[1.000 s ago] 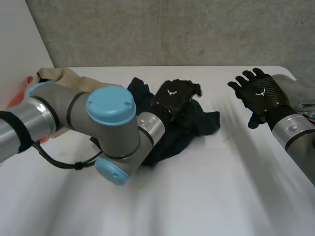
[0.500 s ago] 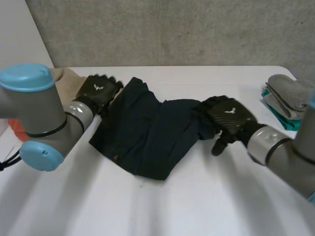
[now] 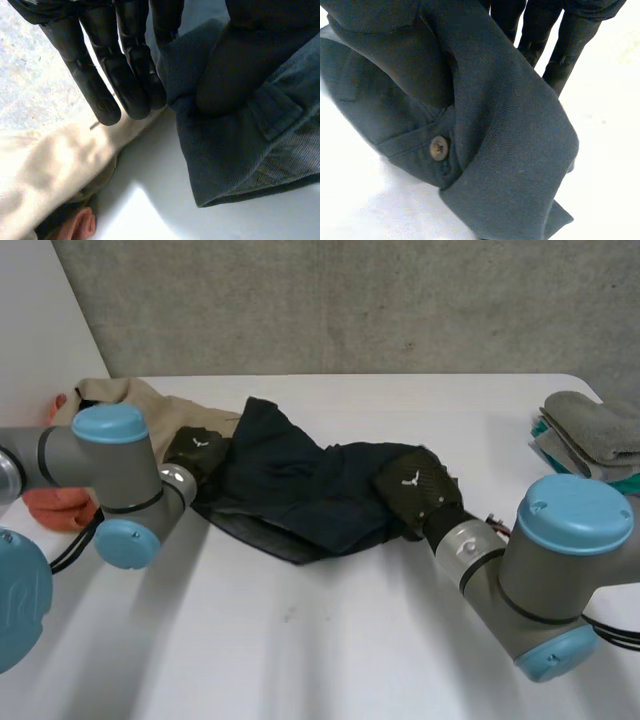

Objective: Fold the laundry.

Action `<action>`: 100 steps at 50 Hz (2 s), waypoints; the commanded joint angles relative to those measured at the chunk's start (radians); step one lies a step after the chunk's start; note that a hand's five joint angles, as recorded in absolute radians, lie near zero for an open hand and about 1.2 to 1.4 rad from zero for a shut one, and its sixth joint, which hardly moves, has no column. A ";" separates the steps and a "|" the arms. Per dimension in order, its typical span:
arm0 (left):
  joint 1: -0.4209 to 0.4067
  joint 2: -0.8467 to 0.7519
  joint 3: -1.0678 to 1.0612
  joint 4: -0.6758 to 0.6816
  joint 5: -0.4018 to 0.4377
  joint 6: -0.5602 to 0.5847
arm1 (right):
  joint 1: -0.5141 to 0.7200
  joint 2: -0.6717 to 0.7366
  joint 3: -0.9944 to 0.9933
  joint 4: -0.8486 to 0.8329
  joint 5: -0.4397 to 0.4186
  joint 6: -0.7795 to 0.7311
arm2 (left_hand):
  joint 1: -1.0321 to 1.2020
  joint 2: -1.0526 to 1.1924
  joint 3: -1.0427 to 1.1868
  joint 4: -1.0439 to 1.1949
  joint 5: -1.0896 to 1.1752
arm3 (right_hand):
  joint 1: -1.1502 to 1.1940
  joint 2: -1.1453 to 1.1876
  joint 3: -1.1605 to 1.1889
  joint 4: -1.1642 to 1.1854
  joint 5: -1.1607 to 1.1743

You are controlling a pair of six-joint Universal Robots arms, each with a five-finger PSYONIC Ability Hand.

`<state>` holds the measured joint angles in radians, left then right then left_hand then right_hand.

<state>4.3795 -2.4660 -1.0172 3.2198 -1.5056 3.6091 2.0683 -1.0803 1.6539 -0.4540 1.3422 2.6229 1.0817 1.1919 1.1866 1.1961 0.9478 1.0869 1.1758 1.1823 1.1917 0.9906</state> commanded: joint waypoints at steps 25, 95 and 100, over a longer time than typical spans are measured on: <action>-0.614 0.295 -0.270 0.149 -0.286 -0.607 | -0.175 0.353 -0.583 -0.176 -0.270 -0.063 | -0.129 -0.239 -0.234 -0.243 -0.170 | 0.309 0.220 0.214 0.205 0.231; -0.112 0.062 -0.124 -0.046 0.111 -0.041 | 0.084 -0.141 0.175 0.353 0.325 0.526 | 0.315 0.204 0.210 0.200 0.274 | -0.679 -0.768 -0.775 -0.784 -0.757; -0.115 0.062 -0.112 -0.041 0.108 -0.043 | 0.087 -0.090 0.153 0.304 0.371 0.523 | 0.315 0.204 0.210 0.200 0.274 | -0.492 -0.581 -0.587 -0.597 -0.570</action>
<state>4.2672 -2.4048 -1.1410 3.1742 -1.3951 3.5681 2.1542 -1.2236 1.8295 -0.1017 1.6623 3.1520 1.1381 1.1922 1.1872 1.1962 0.9854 0.3825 0.3740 0.3869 0.3943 0.2181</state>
